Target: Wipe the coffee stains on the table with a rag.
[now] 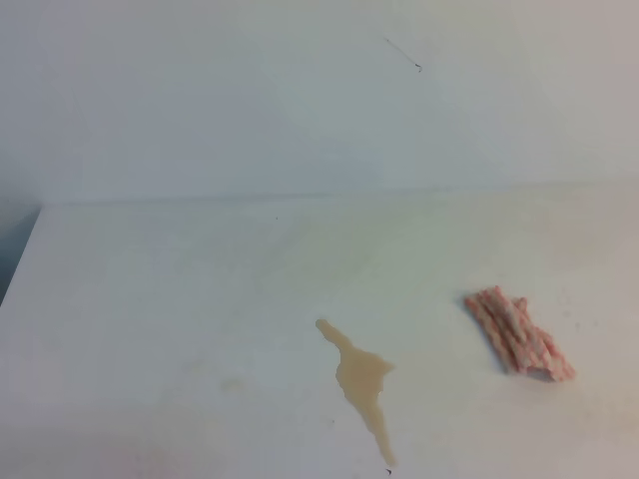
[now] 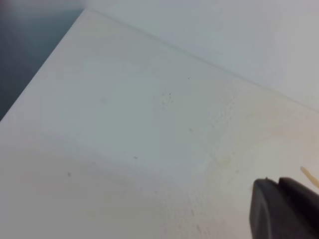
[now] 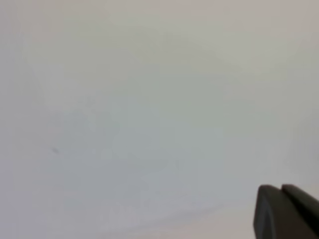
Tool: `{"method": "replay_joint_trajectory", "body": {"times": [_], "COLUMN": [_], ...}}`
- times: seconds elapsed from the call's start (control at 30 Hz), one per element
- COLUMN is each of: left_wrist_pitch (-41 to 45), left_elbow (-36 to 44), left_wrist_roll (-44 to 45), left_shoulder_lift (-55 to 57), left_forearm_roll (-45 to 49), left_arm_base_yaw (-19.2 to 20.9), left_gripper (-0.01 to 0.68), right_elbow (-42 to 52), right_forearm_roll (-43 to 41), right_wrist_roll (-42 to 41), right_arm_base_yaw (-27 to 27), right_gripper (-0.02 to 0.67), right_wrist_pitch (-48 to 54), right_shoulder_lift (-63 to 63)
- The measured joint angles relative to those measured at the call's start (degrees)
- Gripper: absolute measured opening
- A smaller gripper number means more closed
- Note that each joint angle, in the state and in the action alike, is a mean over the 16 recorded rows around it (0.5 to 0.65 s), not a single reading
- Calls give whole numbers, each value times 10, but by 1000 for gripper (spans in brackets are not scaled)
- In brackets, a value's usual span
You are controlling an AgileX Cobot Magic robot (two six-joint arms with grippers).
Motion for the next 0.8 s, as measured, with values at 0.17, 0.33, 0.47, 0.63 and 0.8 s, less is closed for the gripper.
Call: {"method": "replay_joint_trajectory", "body": {"times": [0.17, 0.33, 0.47, 0.63, 0.8], "left_wrist_pitch": [0, 0, 0, 0, 0], "left_elbow": [0, 0, 0, 0, 0], "left_wrist_roll": [0, 0, 0, 0, 0], "left_shoulder_lift": [0, 0, 0, 0, 0], "left_forearm_roll": [0, 0, 0, 0, 0], "left_arm_base_yaw": [0, 0, 0, 0, 0], "left_gripper": [1, 1, 1, 1, 1], "right_elbow": [0, 0, 0, -6, -21], "right_forearm_roll": [0, 0, 0, 0, -2], "right_wrist_roll": [2, 5, 8, 12, 1], "right_arm_base_yaw": [0, 0, 0, 0, 0], "right_gripper": [-7, -8, -8, -8, -7], "right_wrist_pitch": [-66, -120, -145, -147, -140], "right_shoulder_lift": [0, 0, 0, 0, 0]}}
